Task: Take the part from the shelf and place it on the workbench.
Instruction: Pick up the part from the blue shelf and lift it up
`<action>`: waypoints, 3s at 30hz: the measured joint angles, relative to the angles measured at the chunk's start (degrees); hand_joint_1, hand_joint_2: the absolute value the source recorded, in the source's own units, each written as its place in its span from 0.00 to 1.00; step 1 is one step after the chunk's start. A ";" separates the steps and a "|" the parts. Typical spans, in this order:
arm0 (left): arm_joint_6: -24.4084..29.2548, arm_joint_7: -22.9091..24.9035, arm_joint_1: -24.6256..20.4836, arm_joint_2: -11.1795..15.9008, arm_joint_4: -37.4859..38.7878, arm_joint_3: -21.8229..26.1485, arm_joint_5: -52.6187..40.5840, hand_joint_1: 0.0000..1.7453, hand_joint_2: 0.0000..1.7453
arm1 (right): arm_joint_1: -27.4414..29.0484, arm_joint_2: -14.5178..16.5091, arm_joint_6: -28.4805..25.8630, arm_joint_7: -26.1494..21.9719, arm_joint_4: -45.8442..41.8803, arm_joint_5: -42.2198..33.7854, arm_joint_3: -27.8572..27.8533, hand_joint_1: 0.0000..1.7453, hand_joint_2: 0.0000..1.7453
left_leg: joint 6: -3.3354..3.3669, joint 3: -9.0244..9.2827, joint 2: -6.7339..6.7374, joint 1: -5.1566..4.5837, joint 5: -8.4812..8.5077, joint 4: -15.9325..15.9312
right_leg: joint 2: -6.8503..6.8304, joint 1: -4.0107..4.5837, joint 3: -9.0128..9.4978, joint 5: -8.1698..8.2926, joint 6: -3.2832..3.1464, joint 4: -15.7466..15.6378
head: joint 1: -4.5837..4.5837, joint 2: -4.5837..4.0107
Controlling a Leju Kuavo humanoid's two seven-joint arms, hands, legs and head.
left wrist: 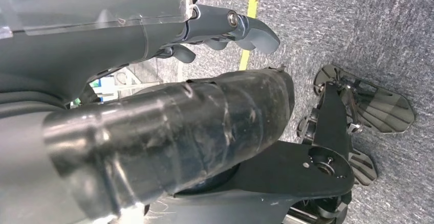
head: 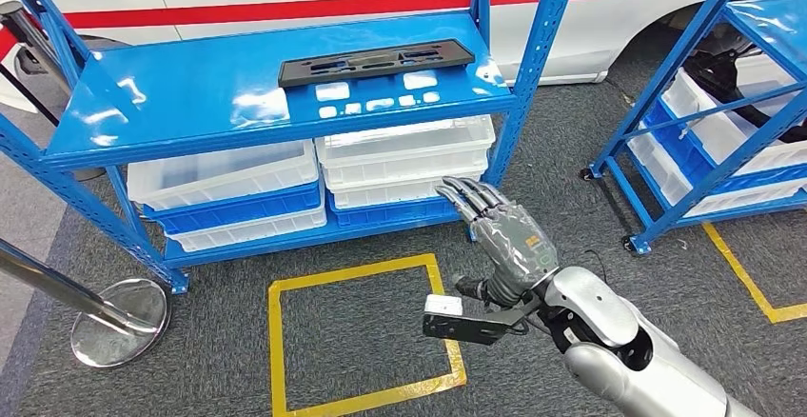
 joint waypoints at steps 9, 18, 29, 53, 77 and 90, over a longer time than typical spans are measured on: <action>-0.69 0.15 -0.04 0.20 0.18 -0.35 -0.72 0.00 0.00 | -0.22 0.60 -0.87 0.16 0.02 -0.35 1.66 0.00 0.50 | 0.00 0.00 0.00 0.00 0.00 0.00 | 0.00 0.00 0.00 0.00 0.00 0.00 | 0.00 0.00; -1.42 0.33 -0.08 0.31 0.19 -1.15 -1.04 0.00 0.00 | -0.95 1.55 -0.61 0.14 -0.16 -2.56 3.62 0.00 0.00 | 0.00 0.01 0.00 0.00 0.00 0.00 | 0.01 0.00 0.00 0.00 0.00 0.01 | 0.00 0.00; -1.50 0.50 -0.17 0.66 0.20 -1.52 -1.26 0.00 0.00 | -1.56 1.63 -0.17 0.16 -1.04 -3.42 5.08 0.00 0.00 | 1.40 0.23 0.16 0.39 0.87 -1.06 | 0.21 -0.39 -0.76 -0.90 1.10 1.46 | 0.02 0.00; -2.30 0.99 -0.14 0.97 0.37 -2.31 -2.21 0.00 0.00 | 4.86 3.80 -5.95 8.12 -7.23 -0.95 7.84 0.00 0.00 | -0.15 -5.71 -2.15 0.60 0.29 7.23 | 1.89 -0.27 -1.17 -0.23 -1.17 1.35 | 0.34 0.00; -4.69 0.96 -0.63 1.09 0.61 -4.14 -3.47 0.00 0.00 | -0.20 12.05 -2.52 8.06 -6.68 -6.56 10.22 0.00 0.00 | -1.44 -4.21 -1.97 0.67 -3.17 7.01 | 1.01 -1.12 -1.49 1.26 -1.07 -0.28 | 0.49 0.00; -5.12 1.18 -0.65 1.10 0.73 -4.38 -3.46 0.00 0.00 | -1.53 12.74 -1.96 6.94 -5.80 -6.69 12.08 0.00 1.00 | 0.75 -4.84 -1.08 0.17 3.30 1.18 | -1.53 -0.49 0.78 -2.57 0.90 1.32 | 0.44 0.00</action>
